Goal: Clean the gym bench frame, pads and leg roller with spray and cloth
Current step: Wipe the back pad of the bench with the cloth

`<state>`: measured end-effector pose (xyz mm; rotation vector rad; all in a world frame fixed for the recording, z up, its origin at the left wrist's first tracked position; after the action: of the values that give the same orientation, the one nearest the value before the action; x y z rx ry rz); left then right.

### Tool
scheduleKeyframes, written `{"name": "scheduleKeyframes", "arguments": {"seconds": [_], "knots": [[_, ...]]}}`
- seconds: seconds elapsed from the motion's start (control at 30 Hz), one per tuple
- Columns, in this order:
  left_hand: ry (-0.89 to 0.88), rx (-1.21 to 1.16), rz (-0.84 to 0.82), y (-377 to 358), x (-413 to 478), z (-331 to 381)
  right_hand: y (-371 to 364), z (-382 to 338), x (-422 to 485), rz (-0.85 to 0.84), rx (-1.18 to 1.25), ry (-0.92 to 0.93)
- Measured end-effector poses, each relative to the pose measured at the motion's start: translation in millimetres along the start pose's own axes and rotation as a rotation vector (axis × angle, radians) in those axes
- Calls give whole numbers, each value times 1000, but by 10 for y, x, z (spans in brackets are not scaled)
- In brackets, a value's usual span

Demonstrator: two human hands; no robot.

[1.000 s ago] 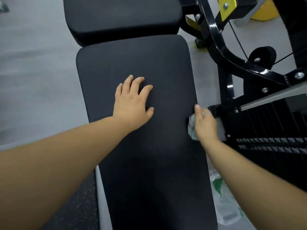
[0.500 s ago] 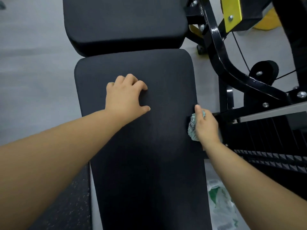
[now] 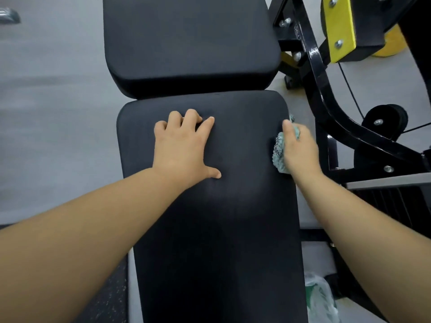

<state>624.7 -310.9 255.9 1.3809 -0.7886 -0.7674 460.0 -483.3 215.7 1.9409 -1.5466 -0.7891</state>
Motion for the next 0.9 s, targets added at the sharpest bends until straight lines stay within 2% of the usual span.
{"name": "scheduleKeyframes", "arguments": {"seconds": [0.17, 0.33, 0.5, 0.7, 0.8, 0.9], "knots": [[-2, 12, -11, -48, -23, -2, -106, -505, 329, 37, -95, 101], [-10, 15, -6, -46, -26, 4, -291, -971, 438, -45, -359, 423], [-19, -6, 7, -57, -27, -4, -283, -1042, 400, -10, -455, 586], [-40, -107, 47, -35, -37, -56, -929, -1665, -139, -72, -612, 940], [-40, -284, 107, 37, -49, -211, -1026, -1702, -244, -160, -495, 945], [42, -236, 175, 67, -105, -462, -848, -1514, -70, -162, -381, 879]]}}
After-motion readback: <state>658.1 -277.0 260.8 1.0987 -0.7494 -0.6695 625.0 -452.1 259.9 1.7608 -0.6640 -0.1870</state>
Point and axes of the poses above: each hand's wrist, its own x-axis towards the middle knuckle, its own y-axis out of the back of the hand, z = x × y, the point moved 7 cm from there along x, towards the middle knuckle, and after that the axes turned 11 degrees about z, right-handed, at the moved point
